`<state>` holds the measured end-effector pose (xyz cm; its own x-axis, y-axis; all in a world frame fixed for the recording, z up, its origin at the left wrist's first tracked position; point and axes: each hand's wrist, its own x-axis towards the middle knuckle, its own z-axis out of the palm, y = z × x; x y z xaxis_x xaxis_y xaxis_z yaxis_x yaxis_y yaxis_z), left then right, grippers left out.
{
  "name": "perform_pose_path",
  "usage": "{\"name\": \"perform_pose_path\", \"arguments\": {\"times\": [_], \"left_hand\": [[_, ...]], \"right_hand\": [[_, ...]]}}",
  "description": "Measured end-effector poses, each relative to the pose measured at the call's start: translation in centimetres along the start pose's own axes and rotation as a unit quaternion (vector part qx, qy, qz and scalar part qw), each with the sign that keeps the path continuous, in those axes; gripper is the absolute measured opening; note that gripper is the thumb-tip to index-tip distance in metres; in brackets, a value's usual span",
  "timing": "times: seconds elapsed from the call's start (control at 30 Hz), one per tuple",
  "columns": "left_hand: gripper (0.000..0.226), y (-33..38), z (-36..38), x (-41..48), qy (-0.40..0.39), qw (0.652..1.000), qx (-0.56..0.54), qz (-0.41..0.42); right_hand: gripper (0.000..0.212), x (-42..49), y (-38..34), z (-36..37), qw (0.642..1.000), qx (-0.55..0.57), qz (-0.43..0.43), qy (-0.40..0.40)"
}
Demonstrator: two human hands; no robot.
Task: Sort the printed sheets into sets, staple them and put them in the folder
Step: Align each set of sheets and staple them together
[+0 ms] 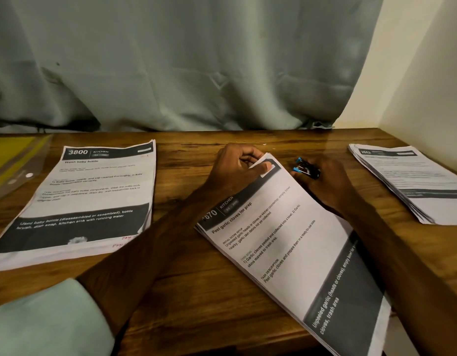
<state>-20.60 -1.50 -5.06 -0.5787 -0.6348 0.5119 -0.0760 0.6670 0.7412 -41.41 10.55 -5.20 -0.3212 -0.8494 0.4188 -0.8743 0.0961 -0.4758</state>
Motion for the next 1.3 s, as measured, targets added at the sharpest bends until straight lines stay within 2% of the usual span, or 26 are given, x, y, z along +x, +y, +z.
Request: {"name": "perform_pose_path", "arguments": {"times": [0.2,0.5,0.7,0.87,0.97,1.03,1.13,1.23,1.3], "left_hand": [[0.018,0.0,-0.1,0.0,-0.008,1.0,-0.012,0.006],[0.02,-0.2,0.0,-0.3,-0.034,0.999,-0.019,0.009],[0.024,-0.5,-0.2,-0.8,-0.075,0.997,-0.003,-0.022],[0.019,-0.1,-0.7,-1.0,-0.078,0.992,-0.046,-0.087],[0.023,0.0,-1.1,-1.1,-0.075,0.987,-0.086,-0.111],[0.024,0.5,-1.4,-1.1,-0.064,0.988,-0.097,-0.106],[0.023,1.5,-2.4,-1.1,-0.054,0.989,-0.093,-0.1],[0.019,2.5,-4.1,-0.8,-0.026,0.989,-0.115,-0.085],[0.018,2.9,-5.5,-0.5,0.01,0.988,-0.125,-0.085]], "right_hand": [[0.033,0.0,0.7,-0.1,0.998,-0.046,0.029,0.007],[0.044,0.4,3.2,0.5,0.99,-0.128,0.062,-0.005],[0.048,0.2,2.8,0.9,0.985,-0.159,0.055,-0.03],[0.05,-0.2,2.0,0.6,0.987,-0.148,0.046,-0.044],[0.057,-0.3,0.3,0.2,0.994,-0.11,-0.014,0.024],[0.059,-0.4,-1.4,-0.1,0.997,-0.026,-0.058,0.033],[0.059,-0.5,-4.1,-0.6,0.992,0.11,-0.018,-0.052],[0.071,-0.4,-5.6,-1.4,0.986,0.114,-0.01,-0.118],[0.058,-0.6,-6.1,-2.2,0.976,0.149,-0.016,-0.155]]}}
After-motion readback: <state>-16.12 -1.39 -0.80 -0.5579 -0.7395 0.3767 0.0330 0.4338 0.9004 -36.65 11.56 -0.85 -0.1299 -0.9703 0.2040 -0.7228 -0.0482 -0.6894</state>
